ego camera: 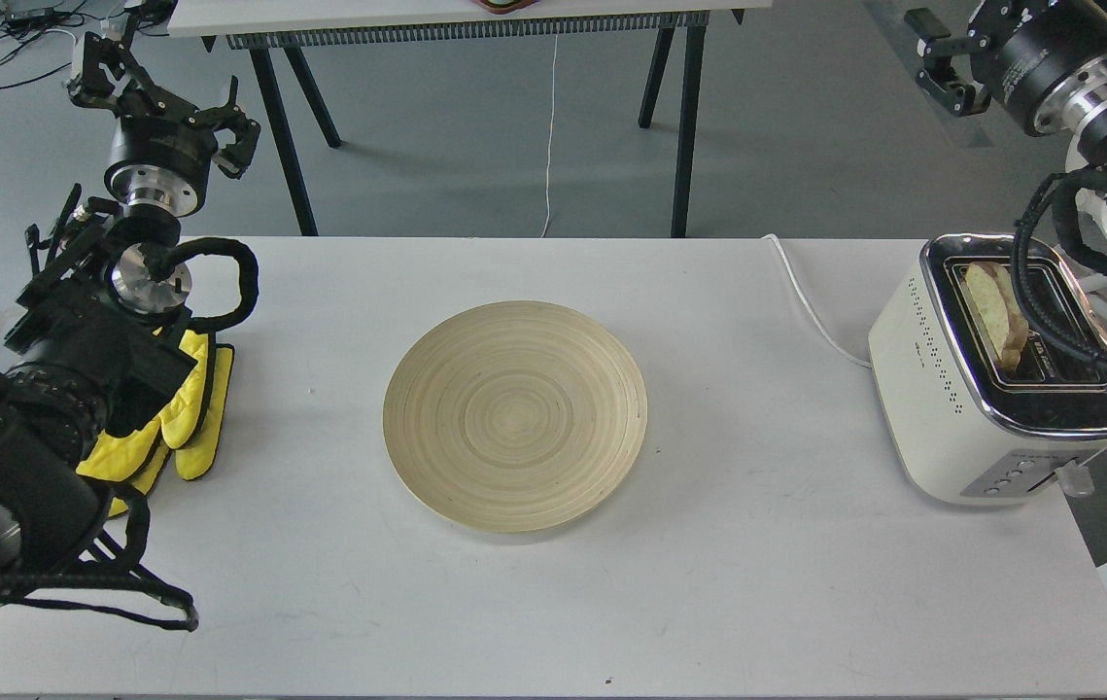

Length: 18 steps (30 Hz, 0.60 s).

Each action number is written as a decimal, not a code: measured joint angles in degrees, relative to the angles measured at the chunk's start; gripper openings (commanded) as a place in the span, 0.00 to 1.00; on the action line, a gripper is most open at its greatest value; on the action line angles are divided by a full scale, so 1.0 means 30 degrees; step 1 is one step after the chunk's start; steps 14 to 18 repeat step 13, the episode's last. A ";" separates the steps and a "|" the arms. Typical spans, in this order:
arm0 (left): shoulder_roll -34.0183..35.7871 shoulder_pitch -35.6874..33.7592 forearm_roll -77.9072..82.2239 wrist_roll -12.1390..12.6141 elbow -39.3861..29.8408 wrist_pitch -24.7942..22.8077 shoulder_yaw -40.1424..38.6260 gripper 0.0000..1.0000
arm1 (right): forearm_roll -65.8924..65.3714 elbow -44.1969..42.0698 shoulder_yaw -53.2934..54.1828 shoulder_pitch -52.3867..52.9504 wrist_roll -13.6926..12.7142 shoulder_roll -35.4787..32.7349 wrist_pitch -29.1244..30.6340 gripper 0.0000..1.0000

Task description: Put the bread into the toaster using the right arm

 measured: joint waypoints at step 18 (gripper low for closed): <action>0.0025 -0.0026 0.0001 -0.0019 -0.0007 -0.0003 0.0004 1.00 | 0.0898 -0.4122 0.3349 -0.0925 0.0149 0.4012 0.0594 0.99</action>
